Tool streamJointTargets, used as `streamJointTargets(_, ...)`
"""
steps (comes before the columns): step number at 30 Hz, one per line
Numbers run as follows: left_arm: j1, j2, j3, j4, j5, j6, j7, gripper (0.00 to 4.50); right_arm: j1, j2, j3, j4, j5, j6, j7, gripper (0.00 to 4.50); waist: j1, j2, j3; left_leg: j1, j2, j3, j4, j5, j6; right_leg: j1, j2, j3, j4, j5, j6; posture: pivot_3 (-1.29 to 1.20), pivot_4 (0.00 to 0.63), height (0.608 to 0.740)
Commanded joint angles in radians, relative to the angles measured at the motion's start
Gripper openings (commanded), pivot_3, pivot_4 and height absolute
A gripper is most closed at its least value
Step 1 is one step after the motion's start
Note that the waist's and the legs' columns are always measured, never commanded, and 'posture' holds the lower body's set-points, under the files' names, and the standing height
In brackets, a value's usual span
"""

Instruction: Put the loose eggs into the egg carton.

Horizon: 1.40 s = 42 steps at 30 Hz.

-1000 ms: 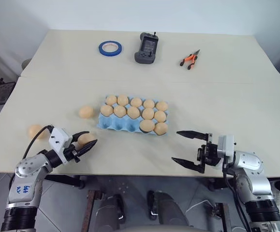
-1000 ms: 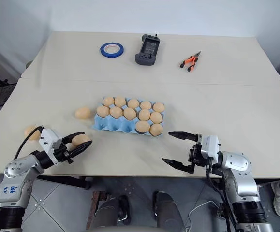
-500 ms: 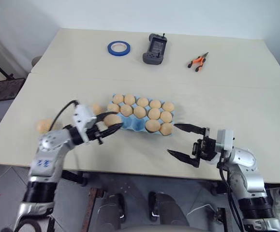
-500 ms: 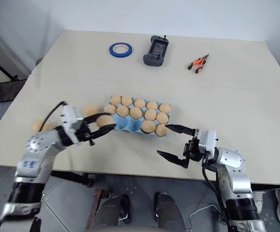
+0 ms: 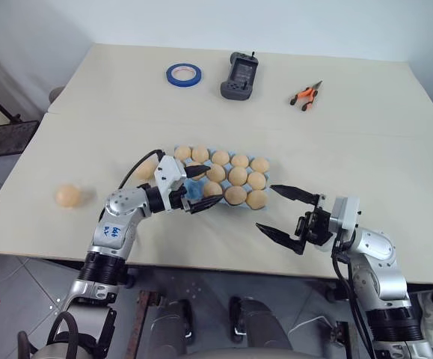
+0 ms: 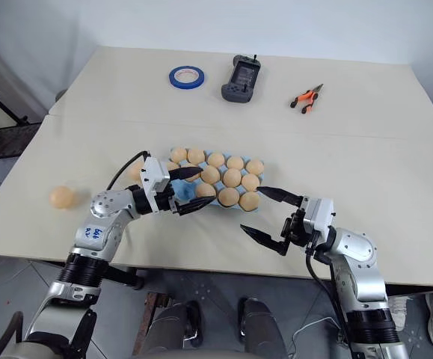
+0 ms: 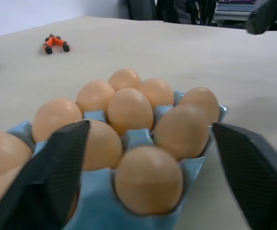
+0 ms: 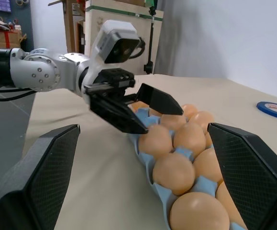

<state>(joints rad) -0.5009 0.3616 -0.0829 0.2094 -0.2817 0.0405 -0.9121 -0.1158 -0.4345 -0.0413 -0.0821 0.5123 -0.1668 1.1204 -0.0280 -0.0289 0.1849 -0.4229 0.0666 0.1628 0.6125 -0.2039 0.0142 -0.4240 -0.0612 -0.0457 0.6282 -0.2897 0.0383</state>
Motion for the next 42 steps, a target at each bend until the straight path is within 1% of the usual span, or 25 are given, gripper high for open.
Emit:
streamJointTargets(1,0.017,0.016,0.029,-0.054,-0.016,-0.016,-0.003,4.49,0.004,0.000,0.006,-0.051,0.012,0.008,-0.006,4.50,-0.002,0.000,0.000,0.000,0.000,0.000,0.000,0.000,0.000,0.000,0.000,0.000,0.000,0.000,0.000,0.00,0.150,0.740)
streamJointTargets(4,0.056,0.050,0.070,-0.095,-0.033,-0.019,-0.001,4.49,-0.003,-0.005,0.006,-0.045,0.014,0.014,0.001,4.50,-0.004,0.000,0.000,0.000,0.000,0.000,0.000,0.000,0.000,0.000,0.000,0.000,0.000,0.000,0.000,0.00,0.150,0.740)
streamJointTargets(8,0.210,0.122,0.233,-0.219,-0.087,-0.005,0.063,4.49,-0.048,0.002,0.001,-0.005,0.021,0.011,0.012,4.50,-0.019,0.000,0.000,0.000,0.001,-0.001,-0.001,0.000,0.000,0.000,0.001,0.000,0.001,0.000,-0.001,0.00,0.150,0.740)
streamJointTargets(11,0.310,0.139,0.324,-0.277,-0.095,-0.007,0.128,4.49,-0.064,0.011,0.004,0.016,0.026,-0.001,0.028,4.50,-0.018,0.000,0.000,0.000,0.001,-0.002,-0.001,0.000,0.000,0.000,0.000,-0.001,0.000,-0.001,-0.001,0.00,0.150,0.740)
streamJointTargets(14,0.415,0.125,0.422,-0.318,-0.091,-0.011,0.222,4.49,-0.068,0.018,0.016,0.028,0.026,-0.014,0.057,4.50,-0.012,0.000,0.000,0.000,0.001,-0.003,-0.001,0.000,-0.001,0.001,0.000,-0.002,-0.001,-0.002,-0.003,0.00,0.150,0.740)
streamJointTargets(17,0.486,0.106,0.468,-0.346,-0.087,0.001,0.290,4.49,-0.069,0.018,0.013,0.047,0.016,-0.038,0.078,4.50,-0.006,0.000,0.000,0.000,0.001,-0.003,-0.001,0.000,0.000,0.001,-0.001,-0.001,-0.001,-0.007,-0.012,0.00,0.150,0.740)
streamJointTargets(20,0.545,0.084,0.490,-0.375,-0.092,0.023,0.344,4.49,-0.058,-0.016,0.000,0.097,-0.006,-0.097,0.132,4.50,0.001,0.000,0.000,0.000,0.001,-0.003,-0.001,0.000,0.000,0.002,-0.001,-0.001,-0.003,-0.007,-0.013,0.00,0.150,0.740)
streamJointTargets(24,0.578,0.057,0.492,-0.402,-0.102,0.031,0.385,4.49,-0.041,-0.051,-0.036,0.144,0.008,-0.122,0.157,4.50,0.000,0.000,0.000,0.000,0.000,-0.003,-0.002,-0.001,0.000,0.003,-0.001,-0.001,-0.008,-0.008,-0.014,0.00,0.150,0.740)
streamJointTargets(29,0.544,0.034,0.480,-0.399,-0.097,0.048,0.451,4.49,-0.034,-0.069,-0.041,0.179,-0.006,-0.152,0.179,4.50,-0.002,0.000,0.000,0.000,0.000,-0.002,-0.004,-0.001,0.000,0.004,-0.001,-0.001,-0.010,-0.007,-0.013,0.00,0.150,0.740)
streamJointTargets(34,0.419,0.034,0.434,-0.341,-0.083,0.110,0.496,4.49,-0.038,-0.081,-0.036,0.209,-0.024,-0.162,0.185,4.50,0.000,0.000,0.000,0.000,0.000,-0.002,-0.003,-0.001,0.001,0.004,0.000,-0.002,-0.009,-0.007,-0.013,0.00,0.150,0.740)
streamJointTargets(38,0.256,0.056,0.362,-0.199,-0.031,0.130,0.483,4.49,-0.039,-0.066,-0.033,0.222,-0.029,-0.163,0.169,4.50,0.001,0.000,0.000,0.001,0.000,-0.003,-0.002,-0.001,0.001,0.006,-0.001,-0.002,-0.009,-0.006,-0.010,0.00,0.150,0.740)
streamJointTargets(42,0.157,0.056,0.324,-0.074,-0.009,0.124,0.464,4.49,-0.040,-0.056,-0.033,0.223,-0.034,-0.165,0.150,4.50,-0.002,0.000,0.000,0.001,0.000,-0.002,-0.002,-0.001,0.001,0.006,-0.001,-0.002,-0.009,-0.004,-0.008,0.00,0.150,0.740)
